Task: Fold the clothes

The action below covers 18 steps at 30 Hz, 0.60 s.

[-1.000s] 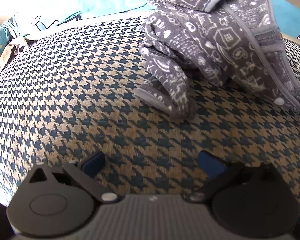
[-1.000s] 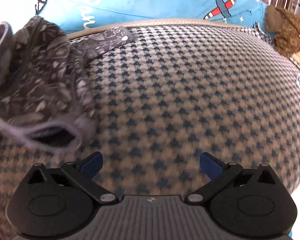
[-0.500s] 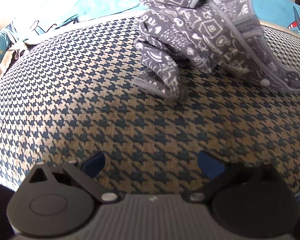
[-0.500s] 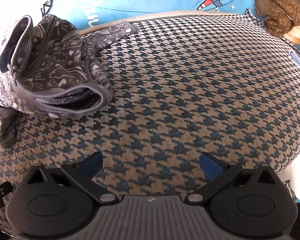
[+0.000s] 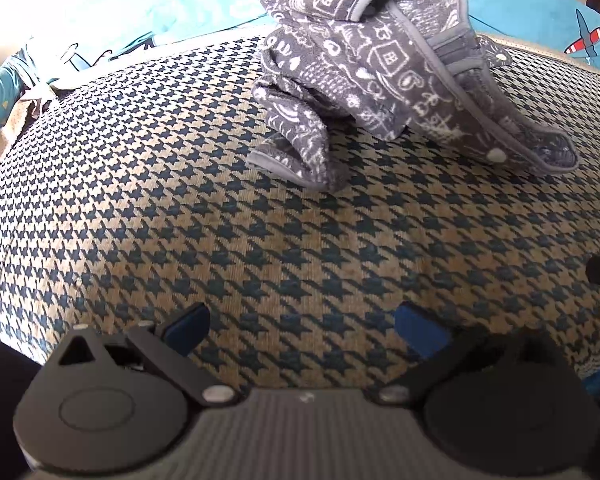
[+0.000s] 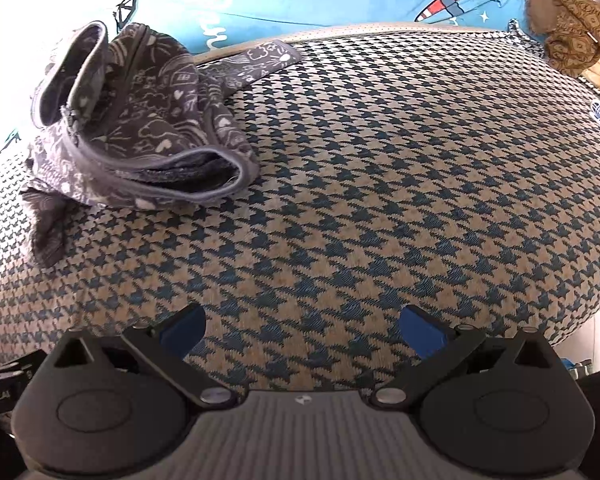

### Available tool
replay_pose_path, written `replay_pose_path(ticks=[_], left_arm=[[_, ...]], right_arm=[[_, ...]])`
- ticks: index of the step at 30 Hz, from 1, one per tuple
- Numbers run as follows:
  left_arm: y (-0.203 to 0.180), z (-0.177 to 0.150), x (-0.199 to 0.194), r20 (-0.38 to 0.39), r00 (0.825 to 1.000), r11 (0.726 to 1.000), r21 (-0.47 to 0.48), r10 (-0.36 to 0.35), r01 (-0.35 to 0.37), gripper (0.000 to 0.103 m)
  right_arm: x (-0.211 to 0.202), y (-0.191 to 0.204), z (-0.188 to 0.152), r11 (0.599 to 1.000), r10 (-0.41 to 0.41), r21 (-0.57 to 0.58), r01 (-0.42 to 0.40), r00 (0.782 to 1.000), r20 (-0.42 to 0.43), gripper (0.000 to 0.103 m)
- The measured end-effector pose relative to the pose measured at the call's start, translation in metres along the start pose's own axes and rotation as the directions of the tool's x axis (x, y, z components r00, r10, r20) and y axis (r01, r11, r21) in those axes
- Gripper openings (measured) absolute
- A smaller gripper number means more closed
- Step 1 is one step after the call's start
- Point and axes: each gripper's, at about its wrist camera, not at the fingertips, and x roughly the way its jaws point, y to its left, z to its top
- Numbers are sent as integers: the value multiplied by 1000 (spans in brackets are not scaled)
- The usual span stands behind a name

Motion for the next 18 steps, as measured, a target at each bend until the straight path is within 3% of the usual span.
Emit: replay_pose_path(ticks=[7, 11, 15, 18], left_arm=[[-20, -10, -41, 0, 1000, 1000, -22, 4, -4, 103], [-22, 36, -30, -1, 1000, 999, -40, 16, -16, 103], [-12, 44, -19, -4, 1000, 999, -44, 24, -24, 103], [-21, 44, -32, 0, 1000, 999, -47, 24, -24, 103]], right_arm=[[-3, 7, -4, 999, 19, -34, -19, 1000, 9, 103], [-4, 11, -5, 998, 26, -59, -25, 1000, 16, 103], [-5, 13, -6, 997, 31, -72, -30, 999, 19, 103], [-6, 11, -6, 997, 37, -73, -36, 999, 21, 103]])
